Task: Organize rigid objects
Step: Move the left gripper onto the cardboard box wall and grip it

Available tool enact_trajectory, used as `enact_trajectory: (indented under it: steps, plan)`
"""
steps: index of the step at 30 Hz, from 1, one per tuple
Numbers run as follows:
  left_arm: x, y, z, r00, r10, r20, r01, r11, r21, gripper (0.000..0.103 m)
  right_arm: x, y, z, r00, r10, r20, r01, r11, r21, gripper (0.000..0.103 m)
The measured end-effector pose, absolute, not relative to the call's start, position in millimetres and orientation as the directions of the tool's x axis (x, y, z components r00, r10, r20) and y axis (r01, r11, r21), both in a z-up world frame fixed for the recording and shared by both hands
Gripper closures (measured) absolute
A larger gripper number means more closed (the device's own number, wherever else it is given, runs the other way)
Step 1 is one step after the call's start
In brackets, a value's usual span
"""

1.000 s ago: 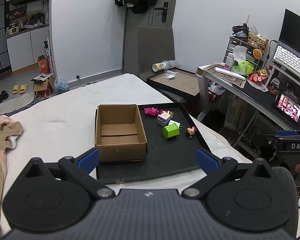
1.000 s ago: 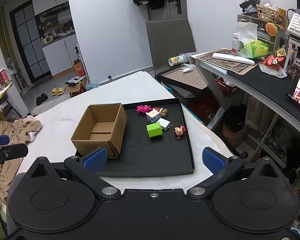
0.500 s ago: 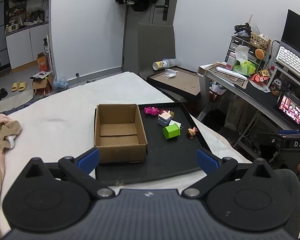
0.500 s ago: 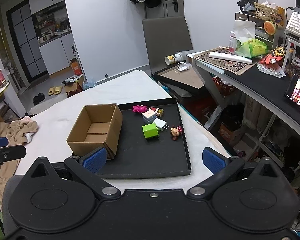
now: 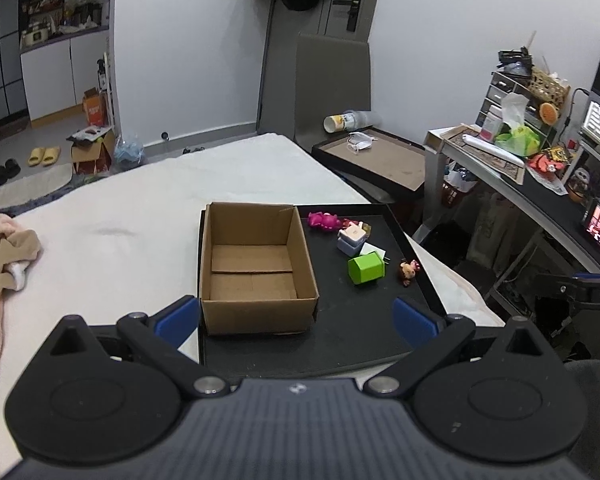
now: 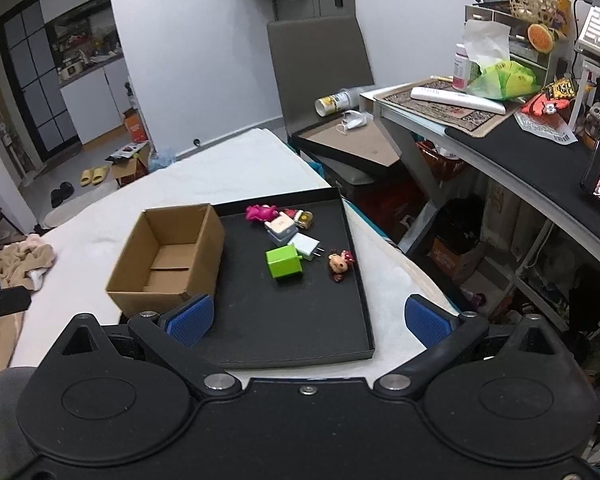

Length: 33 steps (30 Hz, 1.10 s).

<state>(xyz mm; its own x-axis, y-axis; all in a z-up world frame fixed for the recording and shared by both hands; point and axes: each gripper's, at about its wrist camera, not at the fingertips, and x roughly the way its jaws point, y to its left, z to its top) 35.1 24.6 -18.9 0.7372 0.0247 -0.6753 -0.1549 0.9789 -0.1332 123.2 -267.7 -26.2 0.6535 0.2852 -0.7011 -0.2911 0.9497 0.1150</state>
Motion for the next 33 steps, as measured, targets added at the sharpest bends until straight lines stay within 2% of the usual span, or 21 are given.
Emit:
enact_trajectory:
  steps: [6, 8, 17, 25, 33]
  plan:
    - [53.6, 36.8, -30.0, 0.73, 0.022, -0.683, -0.152, 0.98, -0.131, 0.001, 144.1, -265.9, -39.6, 0.63, 0.279, -0.725, -0.269, 0.954, 0.133, 0.0]
    - [59.4, 42.3, -34.0, 0.726, 0.013, -0.688, -0.156, 0.977, -0.146, 0.001, 151.7, -266.9, -42.1, 0.625, 0.304, -0.719, -0.264, 0.949, 0.171, 0.0]
    - [83.7, 67.7, -52.3, 0.707, -0.006, -0.707, -0.164, 0.971, -0.172, 0.003, 181.8, -265.7, -58.8, 0.618, 0.298, -0.727, -0.253, 0.951, 0.175, 0.0]
    - [104.9, 94.0, -72.3, 0.697, 0.018, -0.717, -0.209, 0.961, -0.179, 0.005, 210.3, -269.0, -77.7, 0.627, 0.316, -0.712, -0.229, 0.948, 0.219, 0.0]
    - [125.5, 117.8, -100.5, 0.638, 0.02, -0.769, -0.255, 0.949, -0.187, 0.025, 241.3, -252.7, -108.7, 0.581, 0.333, -0.743, -0.255, 0.941, 0.223, 0.004]
